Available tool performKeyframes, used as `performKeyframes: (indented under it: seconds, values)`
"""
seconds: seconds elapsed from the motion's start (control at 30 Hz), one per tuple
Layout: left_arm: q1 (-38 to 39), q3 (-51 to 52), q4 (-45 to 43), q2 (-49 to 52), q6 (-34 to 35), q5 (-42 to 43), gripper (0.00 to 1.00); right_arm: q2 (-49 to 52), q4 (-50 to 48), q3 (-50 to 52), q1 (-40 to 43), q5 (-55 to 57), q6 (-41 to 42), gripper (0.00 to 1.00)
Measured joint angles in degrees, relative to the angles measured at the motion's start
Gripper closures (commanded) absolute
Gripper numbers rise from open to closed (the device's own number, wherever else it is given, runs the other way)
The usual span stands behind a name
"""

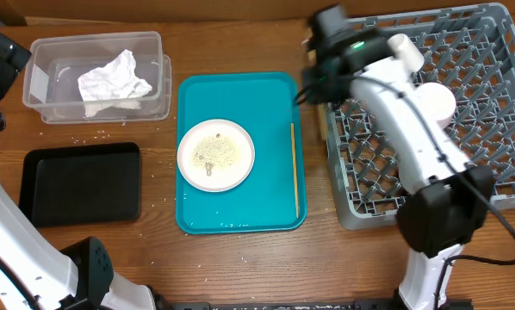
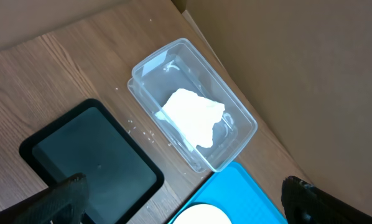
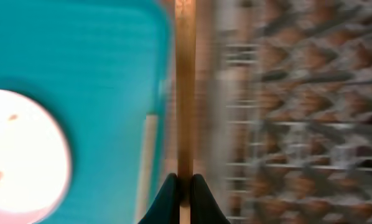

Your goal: Sort waste into correct bins and load items into the dishwasher

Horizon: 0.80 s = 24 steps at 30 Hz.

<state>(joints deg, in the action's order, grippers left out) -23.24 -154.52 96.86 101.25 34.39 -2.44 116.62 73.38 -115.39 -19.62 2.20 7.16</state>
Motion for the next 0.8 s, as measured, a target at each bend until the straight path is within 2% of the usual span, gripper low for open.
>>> performKeyframes:
  seconds: [0.2, 0.37, 0.4, 0.47, 0.57, 0.8]
  values:
    - [0.0, 0.0, 0.0, 0.0, 0.0, 0.0, 0.0, 0.0, 0.6, 1.4, 8.9, -3.8, -8.0, 0.96]
    - [0.0, 0.0, 0.0, 0.0, 0.0, 0.0, 0.0, 0.0, -0.5, 4.2, 11.6, -8.1, -12.2, 0.91]
    - [0.0, 0.0, 0.0, 0.0, 0.0, 0.0, 0.0, 0.0, -0.5, 4.7, 11.6, -8.8, -12.7, 0.87]
    - [0.0, 0.0, 0.0, 0.0, 0.0, 0.0, 0.0, 0.0, -0.5, 5.3, 11.4, -9.9, -13.2, 0.69]
    - [0.0, 0.0, 0.0, 0.0, 0.0, 0.0, 0.0, 0.0, -0.7, 5.3, 11.3, -11.1, -14.1, 0.56]
    - [0.0, 0.0, 0.0, 0.0, 0.0, 0.0, 0.0, 0.0, 1.9, 5.2, 11.1, -15.3, -11.1, 0.56]
